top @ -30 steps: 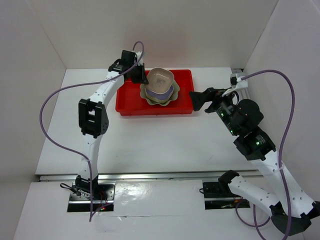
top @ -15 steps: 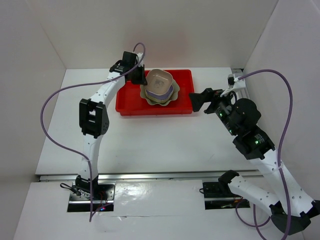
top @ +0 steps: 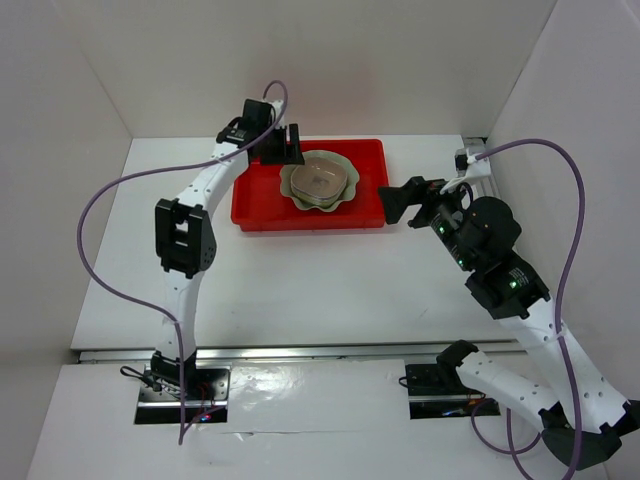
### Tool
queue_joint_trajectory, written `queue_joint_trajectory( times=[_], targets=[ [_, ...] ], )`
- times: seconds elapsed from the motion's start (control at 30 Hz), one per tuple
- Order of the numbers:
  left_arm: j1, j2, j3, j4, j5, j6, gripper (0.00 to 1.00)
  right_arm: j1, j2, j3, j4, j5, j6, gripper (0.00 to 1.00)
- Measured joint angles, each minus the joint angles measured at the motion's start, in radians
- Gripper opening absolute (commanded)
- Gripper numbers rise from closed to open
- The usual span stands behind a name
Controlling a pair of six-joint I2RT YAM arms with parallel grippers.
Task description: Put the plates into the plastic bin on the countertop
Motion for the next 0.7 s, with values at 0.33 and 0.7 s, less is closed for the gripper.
queue_joint_trajectory(
  times=[0.33, 0.7],
  targets=[
    [0.004, -0.621, -0.348, -0.031, -0.167, -0.086, 1.0, 0.0, 0.043, 0.002, -0.076, 0.076, 0.001, 1.0],
    [-0.029, -1.521, -0.968, -0.123, -0.416, -0.096, 1.0, 0.0, -0.059, -0.01, -0.172, 0.124, -0.005, 1.0]
  ],
)
